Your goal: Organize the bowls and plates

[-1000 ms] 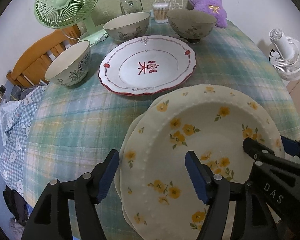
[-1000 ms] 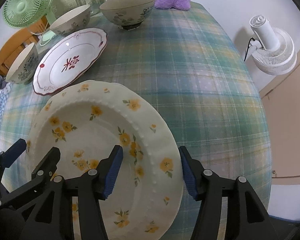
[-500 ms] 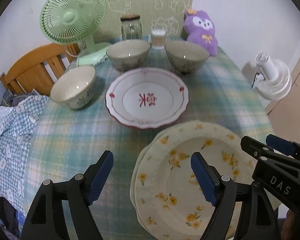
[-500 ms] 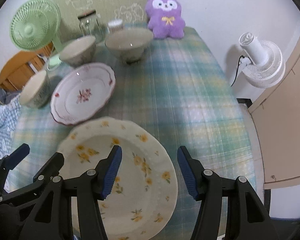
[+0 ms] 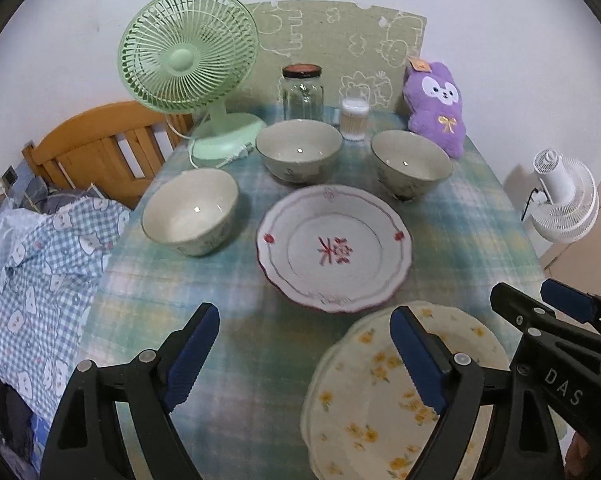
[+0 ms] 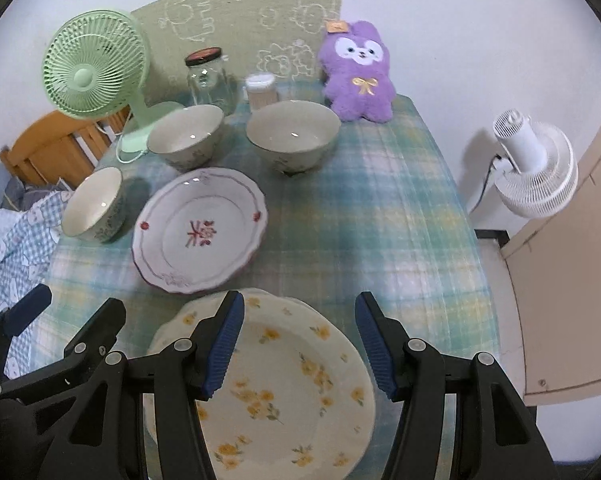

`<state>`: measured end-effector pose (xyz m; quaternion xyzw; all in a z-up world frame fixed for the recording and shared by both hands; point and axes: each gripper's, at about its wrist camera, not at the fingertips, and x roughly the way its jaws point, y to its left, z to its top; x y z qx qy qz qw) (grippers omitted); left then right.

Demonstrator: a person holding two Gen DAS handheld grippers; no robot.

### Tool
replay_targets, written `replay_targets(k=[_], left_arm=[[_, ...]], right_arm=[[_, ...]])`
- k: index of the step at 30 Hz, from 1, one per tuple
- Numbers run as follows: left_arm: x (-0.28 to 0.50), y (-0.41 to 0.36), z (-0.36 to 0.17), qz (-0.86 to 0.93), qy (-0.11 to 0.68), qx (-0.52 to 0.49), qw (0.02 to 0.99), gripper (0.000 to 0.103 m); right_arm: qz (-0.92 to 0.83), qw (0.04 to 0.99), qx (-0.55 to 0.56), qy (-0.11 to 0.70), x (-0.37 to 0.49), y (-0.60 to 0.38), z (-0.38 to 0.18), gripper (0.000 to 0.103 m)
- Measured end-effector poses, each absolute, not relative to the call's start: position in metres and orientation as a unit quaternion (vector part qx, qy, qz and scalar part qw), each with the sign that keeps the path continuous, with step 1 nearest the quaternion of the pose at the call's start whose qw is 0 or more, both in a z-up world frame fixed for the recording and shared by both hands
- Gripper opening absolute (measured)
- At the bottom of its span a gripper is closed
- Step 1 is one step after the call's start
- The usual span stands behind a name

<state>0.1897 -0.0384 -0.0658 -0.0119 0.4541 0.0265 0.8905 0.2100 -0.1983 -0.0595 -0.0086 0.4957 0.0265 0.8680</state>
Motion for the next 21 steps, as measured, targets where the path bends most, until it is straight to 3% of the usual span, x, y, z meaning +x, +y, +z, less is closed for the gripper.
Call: replay_targets(k=[10, 16, 21], left_arm=[[0.235, -0.007, -0.069, -0.014, 0.439, 0.017, 0.898, 0.089], [0.259, 0.006, -0.081, -0.018, 0.449, 0.014, 0.893, 0.089], [0.28, 0.01, -0.099, -0.005, 0.46, 0.007, 0.888, 0.089]], right_arm=[[-0.03, 0.872, 0.01, 0.488, 0.246, -0.166, -0.062, 0.062], [-0.04, 0.876, 0.002, 0.482, 0.268, -0.155, -0.07, 0.077], [-0.028, 0.875, 0.004, 0.484, 0.294, -0.153, -0.086, 0.078]])
